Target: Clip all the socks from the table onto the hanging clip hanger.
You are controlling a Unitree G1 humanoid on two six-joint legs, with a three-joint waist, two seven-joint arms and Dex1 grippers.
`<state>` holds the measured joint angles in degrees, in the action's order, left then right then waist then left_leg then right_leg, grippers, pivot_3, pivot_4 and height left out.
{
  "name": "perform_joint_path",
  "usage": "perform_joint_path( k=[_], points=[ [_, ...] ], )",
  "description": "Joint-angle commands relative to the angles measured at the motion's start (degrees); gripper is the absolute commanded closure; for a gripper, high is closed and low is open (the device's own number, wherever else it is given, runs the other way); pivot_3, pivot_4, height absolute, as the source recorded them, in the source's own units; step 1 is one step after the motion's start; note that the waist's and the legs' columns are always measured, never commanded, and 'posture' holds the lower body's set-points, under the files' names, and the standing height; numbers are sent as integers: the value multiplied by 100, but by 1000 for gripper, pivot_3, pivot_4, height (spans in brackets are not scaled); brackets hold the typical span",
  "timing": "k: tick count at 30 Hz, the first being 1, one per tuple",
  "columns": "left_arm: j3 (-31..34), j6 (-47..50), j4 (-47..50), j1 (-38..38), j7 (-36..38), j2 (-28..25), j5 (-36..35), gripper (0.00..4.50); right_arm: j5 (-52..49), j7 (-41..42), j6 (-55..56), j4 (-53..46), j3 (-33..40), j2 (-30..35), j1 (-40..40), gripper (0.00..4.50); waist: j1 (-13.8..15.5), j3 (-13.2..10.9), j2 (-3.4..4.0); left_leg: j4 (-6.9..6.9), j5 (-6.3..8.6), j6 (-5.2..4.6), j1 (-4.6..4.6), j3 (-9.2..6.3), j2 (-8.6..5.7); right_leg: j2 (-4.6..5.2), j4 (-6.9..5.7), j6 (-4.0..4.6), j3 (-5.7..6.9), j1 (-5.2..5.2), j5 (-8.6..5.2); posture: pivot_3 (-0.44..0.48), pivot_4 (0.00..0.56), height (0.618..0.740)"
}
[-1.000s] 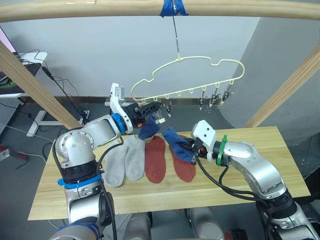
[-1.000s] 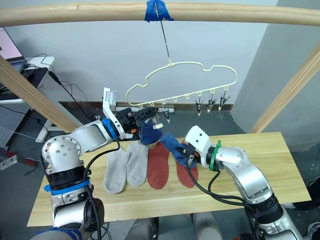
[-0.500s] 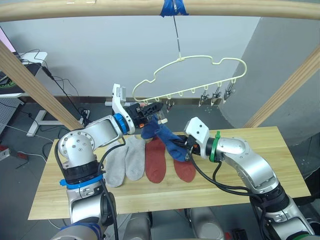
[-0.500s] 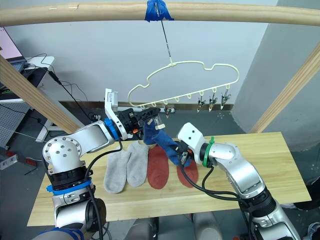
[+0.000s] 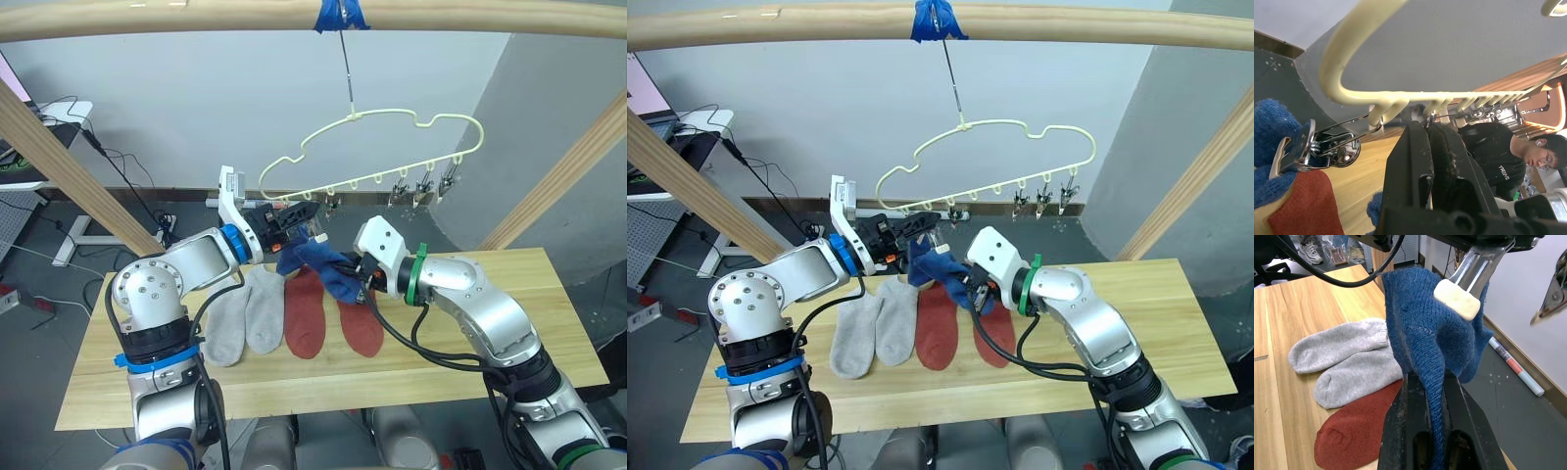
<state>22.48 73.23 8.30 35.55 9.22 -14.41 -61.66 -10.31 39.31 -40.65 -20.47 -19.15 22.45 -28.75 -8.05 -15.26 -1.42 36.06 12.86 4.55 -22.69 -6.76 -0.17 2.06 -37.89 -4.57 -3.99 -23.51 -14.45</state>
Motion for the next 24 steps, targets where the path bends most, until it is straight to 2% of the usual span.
perform_joint_path(
  k=[1, 17, 24],
  points=[
    [-145, 23, 88, -122, -4, -95, -20, 4500, -132, -50, -58, -255, 147, -97, -186, 4458, -3, 0, 0, 0, 0, 0, -1, 0, 0, 0, 0, 0, 0, 0, 0, -194, 231, 740],
    [-314, -267, 176, -245, 63, -284, -66, 4500, -61, -72, 32, -96, 106, -137, -182, 4458, -3, 0, 0, -1, 0, 0, -2, 0, 1, 0, 0, 0, 0, -3, 0, -179, 232, 740],
    [-576, -486, 455, -388, 355, -441, 22, 4500, -51, -53, 95, -7, 98, -146, -228, 4458, 2, 0, 0, -3, 0, 0, -3, 0, 1, 0, 1, 0, 0, -4, 0, -174, 235, 740]
  ],
)
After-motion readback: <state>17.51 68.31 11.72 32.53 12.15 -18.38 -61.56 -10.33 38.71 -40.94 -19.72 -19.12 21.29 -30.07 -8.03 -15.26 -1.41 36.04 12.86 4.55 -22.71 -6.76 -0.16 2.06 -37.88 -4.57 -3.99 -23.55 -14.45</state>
